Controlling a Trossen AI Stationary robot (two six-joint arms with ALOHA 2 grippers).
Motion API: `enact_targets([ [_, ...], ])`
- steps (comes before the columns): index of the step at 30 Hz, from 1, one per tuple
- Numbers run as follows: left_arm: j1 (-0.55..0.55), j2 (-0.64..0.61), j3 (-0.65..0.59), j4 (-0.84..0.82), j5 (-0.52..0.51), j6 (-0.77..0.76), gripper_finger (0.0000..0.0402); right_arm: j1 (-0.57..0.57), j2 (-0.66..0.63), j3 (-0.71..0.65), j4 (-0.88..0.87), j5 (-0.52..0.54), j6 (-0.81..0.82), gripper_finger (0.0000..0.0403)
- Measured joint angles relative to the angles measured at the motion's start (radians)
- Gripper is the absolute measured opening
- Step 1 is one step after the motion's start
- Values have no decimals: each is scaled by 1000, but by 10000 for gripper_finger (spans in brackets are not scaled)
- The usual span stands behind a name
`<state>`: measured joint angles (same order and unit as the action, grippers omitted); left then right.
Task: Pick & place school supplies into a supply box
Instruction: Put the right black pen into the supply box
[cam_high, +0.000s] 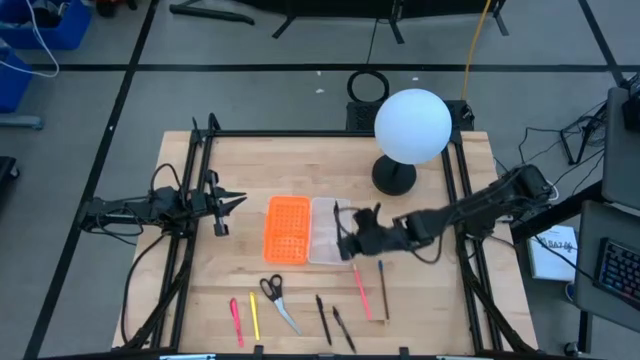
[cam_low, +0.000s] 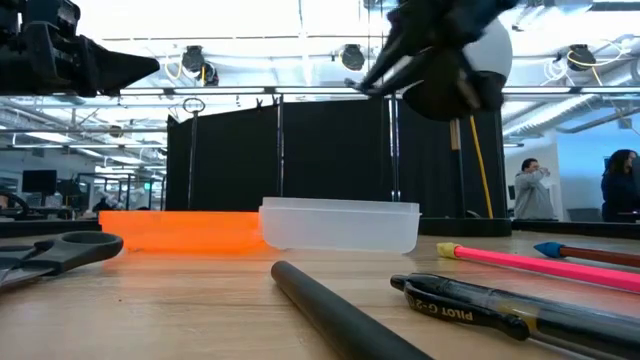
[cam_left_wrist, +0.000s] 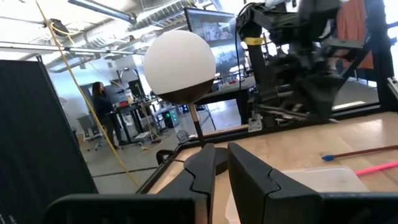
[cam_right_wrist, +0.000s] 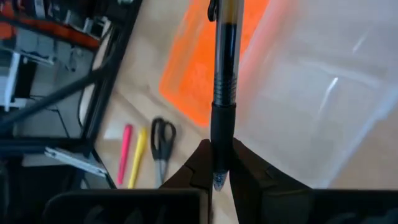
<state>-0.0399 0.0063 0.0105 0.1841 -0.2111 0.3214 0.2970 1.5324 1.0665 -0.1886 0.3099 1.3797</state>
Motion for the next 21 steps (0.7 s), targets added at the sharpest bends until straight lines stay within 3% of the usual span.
enact_targets([
  [11,0,0,0,1,0,23,51,-117,31,42,10,-54,-41,22],
  [21,0,0,0,16,0,35,51,-112,244,485,-452,-83,-27,22],
])
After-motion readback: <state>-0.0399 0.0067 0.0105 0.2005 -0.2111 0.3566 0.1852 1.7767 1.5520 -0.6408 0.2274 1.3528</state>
